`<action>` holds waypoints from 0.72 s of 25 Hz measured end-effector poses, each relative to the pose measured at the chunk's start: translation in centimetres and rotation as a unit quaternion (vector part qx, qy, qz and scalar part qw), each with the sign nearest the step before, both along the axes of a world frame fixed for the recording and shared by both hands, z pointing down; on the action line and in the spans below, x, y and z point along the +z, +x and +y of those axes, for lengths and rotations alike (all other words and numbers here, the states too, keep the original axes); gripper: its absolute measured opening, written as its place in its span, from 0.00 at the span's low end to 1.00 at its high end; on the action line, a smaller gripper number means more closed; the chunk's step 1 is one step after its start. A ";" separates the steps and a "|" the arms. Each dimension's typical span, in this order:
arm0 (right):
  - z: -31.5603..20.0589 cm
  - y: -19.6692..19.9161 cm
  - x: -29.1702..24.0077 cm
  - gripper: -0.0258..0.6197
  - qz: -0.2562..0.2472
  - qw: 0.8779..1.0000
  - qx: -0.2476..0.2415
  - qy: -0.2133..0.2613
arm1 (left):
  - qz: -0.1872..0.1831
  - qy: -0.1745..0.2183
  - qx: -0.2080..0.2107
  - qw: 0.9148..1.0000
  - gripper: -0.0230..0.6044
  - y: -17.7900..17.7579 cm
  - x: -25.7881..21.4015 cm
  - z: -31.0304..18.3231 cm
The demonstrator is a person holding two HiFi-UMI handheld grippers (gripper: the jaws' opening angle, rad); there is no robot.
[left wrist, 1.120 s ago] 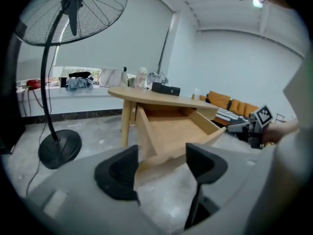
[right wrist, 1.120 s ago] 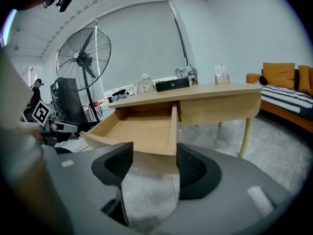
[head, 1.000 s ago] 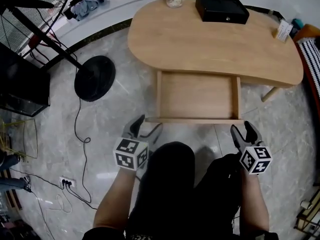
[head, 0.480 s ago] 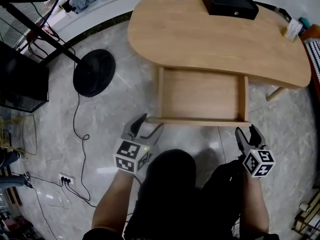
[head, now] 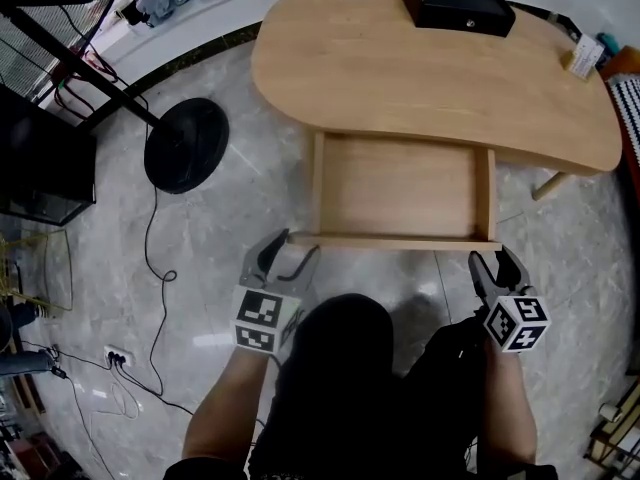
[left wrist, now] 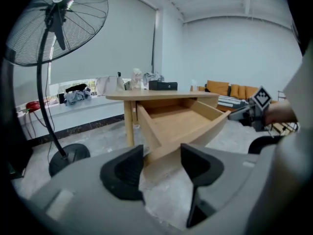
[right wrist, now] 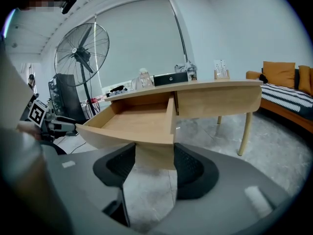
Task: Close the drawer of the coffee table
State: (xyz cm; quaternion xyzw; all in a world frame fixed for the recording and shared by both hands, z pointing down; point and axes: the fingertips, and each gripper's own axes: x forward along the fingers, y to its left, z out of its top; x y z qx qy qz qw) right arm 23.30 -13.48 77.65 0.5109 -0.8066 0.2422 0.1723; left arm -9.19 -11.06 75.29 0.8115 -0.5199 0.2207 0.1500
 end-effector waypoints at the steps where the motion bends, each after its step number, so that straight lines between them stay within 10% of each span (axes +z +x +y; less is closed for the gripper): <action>1: 0.0 -0.2 -0.2 0.43 -0.001 1.000 0.001 0.001 | -0.002 0.005 -0.008 1.000 0.42 -0.2 -0.2 -0.1; 18: -6.5 -1.0 -3.3 0.39 -0.023 0.999 0.024 0.033 | 0.010 0.058 -0.038 0.998 0.41 -1.5 -3.6 -7.3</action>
